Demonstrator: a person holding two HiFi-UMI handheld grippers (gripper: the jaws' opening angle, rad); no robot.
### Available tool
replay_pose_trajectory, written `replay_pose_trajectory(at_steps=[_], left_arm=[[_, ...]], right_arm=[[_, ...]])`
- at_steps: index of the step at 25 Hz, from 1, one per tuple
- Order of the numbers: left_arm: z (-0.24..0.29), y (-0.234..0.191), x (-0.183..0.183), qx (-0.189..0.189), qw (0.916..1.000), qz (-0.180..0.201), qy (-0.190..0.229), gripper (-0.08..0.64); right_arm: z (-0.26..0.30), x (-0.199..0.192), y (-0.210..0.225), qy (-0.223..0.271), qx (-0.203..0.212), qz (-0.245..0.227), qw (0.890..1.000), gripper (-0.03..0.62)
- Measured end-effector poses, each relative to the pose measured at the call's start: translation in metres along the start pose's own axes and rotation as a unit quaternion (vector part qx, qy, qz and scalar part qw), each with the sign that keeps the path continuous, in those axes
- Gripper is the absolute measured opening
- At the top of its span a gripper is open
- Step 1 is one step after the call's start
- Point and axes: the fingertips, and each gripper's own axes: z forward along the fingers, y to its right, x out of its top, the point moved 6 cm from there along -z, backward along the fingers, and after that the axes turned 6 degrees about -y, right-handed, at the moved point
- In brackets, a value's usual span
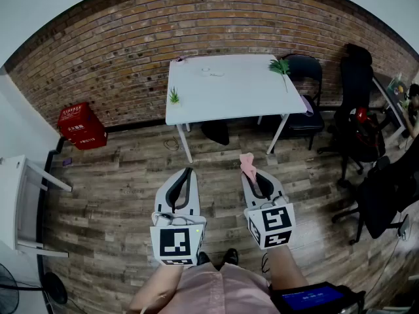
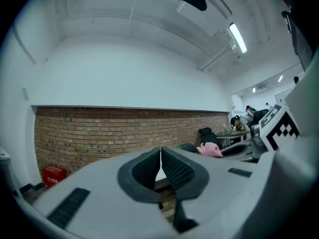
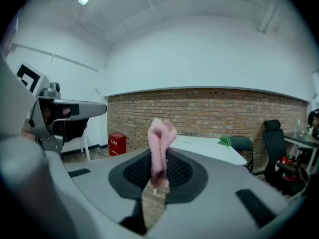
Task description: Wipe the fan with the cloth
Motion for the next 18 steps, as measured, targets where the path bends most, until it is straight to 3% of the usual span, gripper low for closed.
replay_pose_trajectory(at_steps=[10,11,12,18], left_arm=[[-0.005,0.002,-0.001,-0.010,0.9999,0.001,0.004,0.017],[-0.004,0.005,-0.001,-0.020,0.9997,-0.004,0.008,0.104],[-0.004,0.007,0.000,-0.032,0.9994,-0.009,0.011,0.254],[-0.005,0.026,0.002,-0.027,0.9996,-0.005,0.012,0.264]], right_arm=[[-0.008,0.001,0.002,0.014,-0.003,0.014,1.000,0.055],[-0.009,0.001,0.003,0.018,-0.003,0.020,1.000,0.059],[-0.011,0.000,0.005,0.019,-0.002,0.025,1.000,0.063],[-0.022,-0.005,0.018,0.015,-0.002,0.015,1.000,0.064]])
